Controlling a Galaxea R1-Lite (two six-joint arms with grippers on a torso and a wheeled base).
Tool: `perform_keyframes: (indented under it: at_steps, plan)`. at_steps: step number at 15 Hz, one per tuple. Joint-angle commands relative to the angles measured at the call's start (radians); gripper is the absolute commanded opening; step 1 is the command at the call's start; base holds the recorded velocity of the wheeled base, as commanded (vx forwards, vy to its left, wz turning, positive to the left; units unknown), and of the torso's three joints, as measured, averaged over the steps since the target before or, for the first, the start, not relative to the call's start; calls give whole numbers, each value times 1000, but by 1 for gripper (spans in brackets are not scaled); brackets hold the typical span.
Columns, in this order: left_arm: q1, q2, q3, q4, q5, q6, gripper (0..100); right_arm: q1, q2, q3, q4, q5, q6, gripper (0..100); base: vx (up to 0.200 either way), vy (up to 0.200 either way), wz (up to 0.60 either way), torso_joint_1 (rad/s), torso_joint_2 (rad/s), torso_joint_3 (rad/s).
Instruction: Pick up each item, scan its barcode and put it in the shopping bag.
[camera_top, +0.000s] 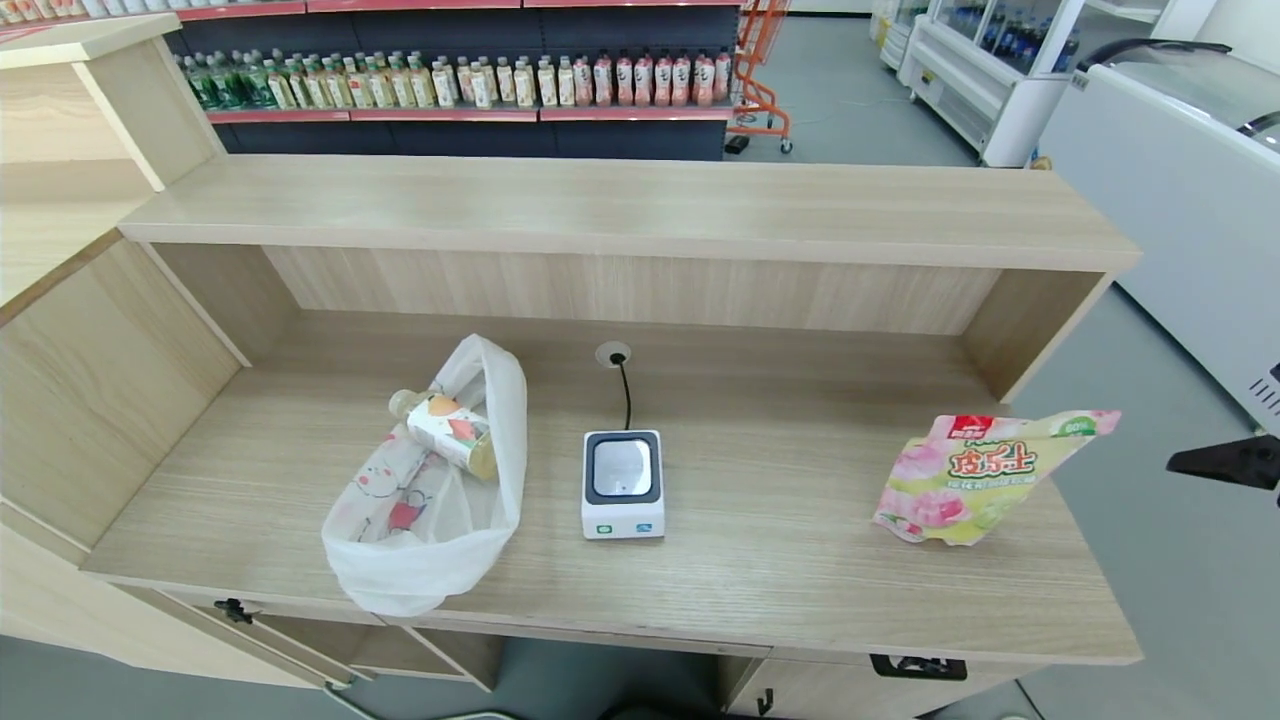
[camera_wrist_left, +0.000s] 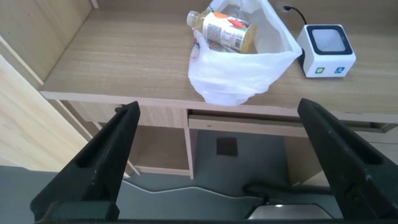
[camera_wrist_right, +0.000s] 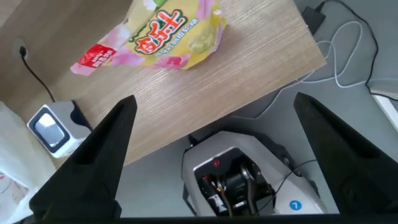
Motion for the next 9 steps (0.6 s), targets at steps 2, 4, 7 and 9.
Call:
perform_keyframes:
  at_steps: [2,4,7,9]
  plan:
    - [1,0,0,-1,0,-1,100,-1,48,-23,-3,-1,36,100,0,0,0,0,0,0]
    - [1,0,0,-1,0,4,100,-1,60,-31,-5,-1,49,100,200,-200,0,2,2,2]
    - [1,0,0,-1,0,1,100,-1,73,-52,-6,1,64,100,133,-133,0,-3,0,3]
    - [1,0,0,-1,0,1,100,-1,102,-89,-2,1,128,100,0,0,0,0,0,0]
